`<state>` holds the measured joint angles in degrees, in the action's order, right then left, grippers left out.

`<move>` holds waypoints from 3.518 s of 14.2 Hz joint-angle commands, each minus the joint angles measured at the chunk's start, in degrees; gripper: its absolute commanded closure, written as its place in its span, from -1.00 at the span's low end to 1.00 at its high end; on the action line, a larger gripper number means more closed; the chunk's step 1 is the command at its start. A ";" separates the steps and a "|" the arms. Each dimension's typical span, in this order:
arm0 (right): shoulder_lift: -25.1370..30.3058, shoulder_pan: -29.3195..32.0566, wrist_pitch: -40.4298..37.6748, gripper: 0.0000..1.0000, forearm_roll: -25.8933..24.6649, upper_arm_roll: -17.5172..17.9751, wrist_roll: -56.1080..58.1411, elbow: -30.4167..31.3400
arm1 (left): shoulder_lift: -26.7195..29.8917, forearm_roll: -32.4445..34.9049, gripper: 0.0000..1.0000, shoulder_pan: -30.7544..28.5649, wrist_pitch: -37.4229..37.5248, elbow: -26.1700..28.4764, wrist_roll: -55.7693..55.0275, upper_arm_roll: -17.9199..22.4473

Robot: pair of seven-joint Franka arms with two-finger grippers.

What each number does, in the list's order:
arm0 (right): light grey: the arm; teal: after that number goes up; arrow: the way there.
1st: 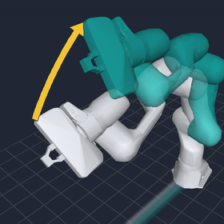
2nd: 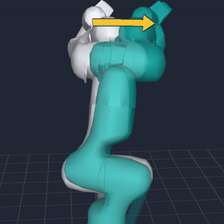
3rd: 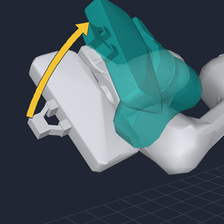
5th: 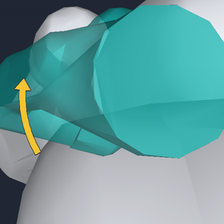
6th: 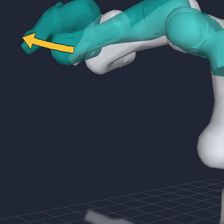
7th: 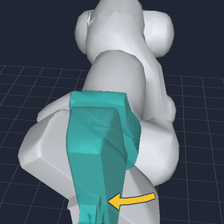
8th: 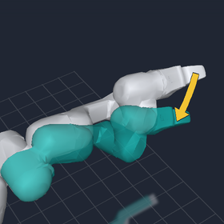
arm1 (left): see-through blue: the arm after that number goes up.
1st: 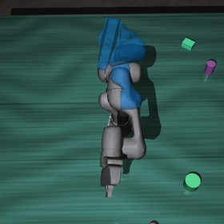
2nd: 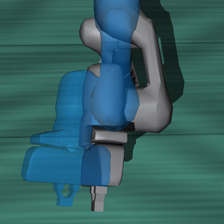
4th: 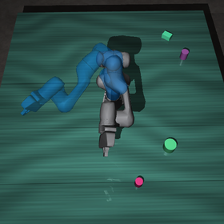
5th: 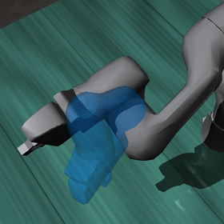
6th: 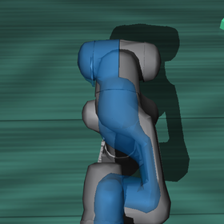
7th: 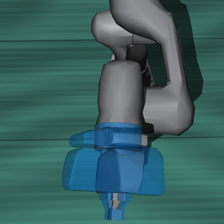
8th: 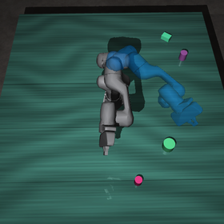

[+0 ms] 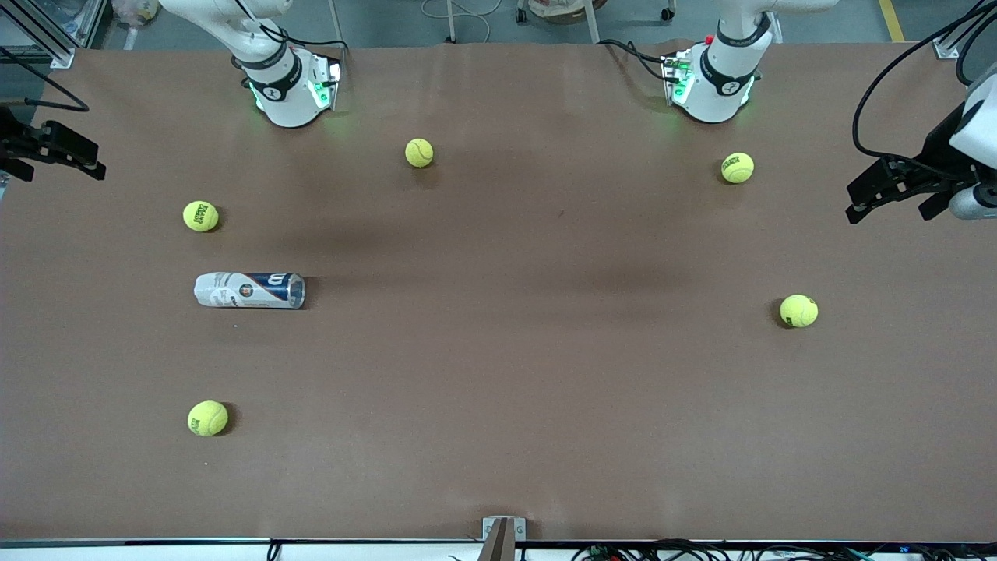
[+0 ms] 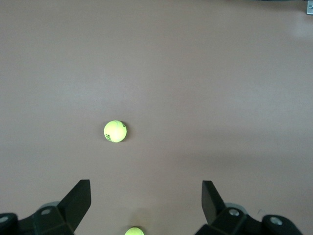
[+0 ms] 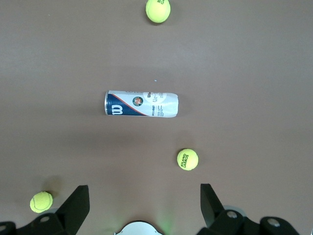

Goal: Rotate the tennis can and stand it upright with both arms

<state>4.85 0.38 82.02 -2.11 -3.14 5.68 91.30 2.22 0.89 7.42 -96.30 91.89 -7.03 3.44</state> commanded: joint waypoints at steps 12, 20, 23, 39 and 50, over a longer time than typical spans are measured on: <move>1.05 1.55 0.77 -1.00 2.73 -0.03 2.23 0.02 | 0.15 -0.27 -1.00 -0.21 1.20 -0.75 0.79 -0.71; -8.52 3.49 8.32 -1.00 2.20 -0.20 2.32 -2.09 | 0.15 -0.27 -1.00 -0.21 1.20 -0.75 0.70 -0.71; -14.50 5.76 12.01 -1.00 1.50 -0.20 2.41 -2.09 | 0.15 -0.27 -1.00 -0.30 1.20 -0.75 0.70 -0.71; -21.81 3.32 16.85 -1.00 0.88 -0.03 -78.16 4.67 | 0.15 -0.62 -1.00 -0.39 1.20 -0.75 0.61 -0.71; -20.31 -0.02 40.21 -0.99 0.88 0.06 -91.19 29.53 | 0.15 -0.62 -1.00 -0.30 1.29 -0.66 0.35 -0.71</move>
<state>-18.10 1.11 118.08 -0.54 -2.96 -83.08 115.16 2.22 0.78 7.38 -95.91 91.83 -6.81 2.96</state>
